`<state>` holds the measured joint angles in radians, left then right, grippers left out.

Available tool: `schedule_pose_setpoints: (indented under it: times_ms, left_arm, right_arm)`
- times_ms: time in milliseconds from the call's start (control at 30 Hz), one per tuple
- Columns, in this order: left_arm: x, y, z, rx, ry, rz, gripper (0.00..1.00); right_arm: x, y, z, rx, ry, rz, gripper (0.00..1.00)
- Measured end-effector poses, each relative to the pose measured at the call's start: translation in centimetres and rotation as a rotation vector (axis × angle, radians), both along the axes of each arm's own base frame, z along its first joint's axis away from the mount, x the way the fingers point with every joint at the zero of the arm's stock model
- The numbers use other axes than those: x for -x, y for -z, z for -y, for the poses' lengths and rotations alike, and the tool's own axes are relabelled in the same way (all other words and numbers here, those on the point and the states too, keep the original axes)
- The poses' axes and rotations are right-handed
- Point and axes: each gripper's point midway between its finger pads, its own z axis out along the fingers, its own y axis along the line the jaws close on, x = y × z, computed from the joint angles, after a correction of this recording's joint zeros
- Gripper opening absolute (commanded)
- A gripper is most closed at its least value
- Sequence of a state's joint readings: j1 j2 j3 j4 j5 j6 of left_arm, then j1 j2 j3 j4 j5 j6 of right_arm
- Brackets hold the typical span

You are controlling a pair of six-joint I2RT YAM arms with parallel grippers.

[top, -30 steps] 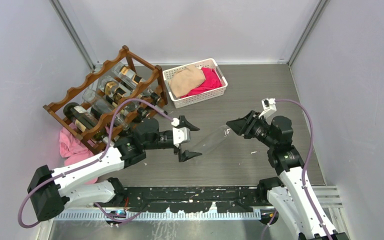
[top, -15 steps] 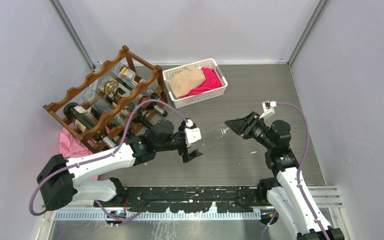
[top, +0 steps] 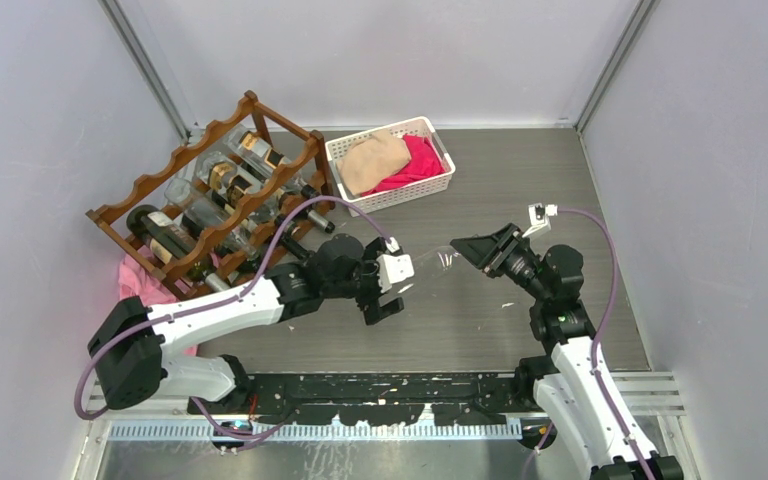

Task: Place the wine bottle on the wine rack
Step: Pick up the wine bottle from the center of the board.

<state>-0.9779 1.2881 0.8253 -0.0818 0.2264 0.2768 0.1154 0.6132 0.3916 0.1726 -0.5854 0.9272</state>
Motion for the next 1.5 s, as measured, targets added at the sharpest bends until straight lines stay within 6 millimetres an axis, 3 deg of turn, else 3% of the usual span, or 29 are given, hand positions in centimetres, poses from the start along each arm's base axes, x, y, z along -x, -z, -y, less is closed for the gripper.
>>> schedule_pose_setpoints:
  times_ms: [67, 133, 167, 233, 300, 500, 700, 967, 1267, 1500]
  left_arm:
    - [0.2, 0.2, -0.2, -0.018, 0.006, -0.007, 0.85]
    - [0.3, 0.1, -0.2, -0.029, 0.016, -0.010, 0.68]
    - [0.3, 0.0, -0.1, -0.033, 0.022, -0.012, 0.56]
    - [0.4, -0.2, 0.0, -0.041, 0.035, -0.020, 0.11]
    - [-0.2, -0.3, -0.3, -0.055, 0.003, -0.023, 0.00]
    - [0.1, -0.3, -0.6, -0.085, 0.023, -0.044, 0.00]
    - [1.8, -0.4, -0.7, -0.125, 0.073, -0.132, 0.00]
    - [2.2, -1.6, 0.1, -0.089, 0.067, -0.303, 0.00]
    - [2.8, -2.1, 0.1, -0.077, 0.039, -0.488, 0.00]
    - [3.1, -2.2, -0.1, -0.081, 0.020, -0.579, 0.00]
  right_arm:
    - [0.0, 0.0, 0.0, -0.010, -0.002, -0.004, 0.01]
    - [0.1, -0.1, 0.0, -0.017, -0.006, -0.004, 0.01]
    - [0.1, -0.3, -0.1, -0.021, -0.008, 0.000, 0.01]
    - [0.1, -0.4, -0.1, -0.023, -0.009, 0.006, 0.03]
    - [0.1, -0.4, 0.0, -0.024, -0.012, 0.007, 0.14]
    - [0.4, 0.1, -0.2, -0.029, -0.032, -0.020, 0.61]
    - [0.9, 0.5, -0.1, 0.054, -0.051, -0.024, 0.98]
    - [1.0, -0.5, 1.2, 0.195, 0.002, 0.028, 1.00]
    - [0.3, -0.3, 4.5, 0.366, 0.171, 0.012, 1.00]
    - [0.5, -2.4, 6.4, 0.476, 0.247, 0.077, 1.00]
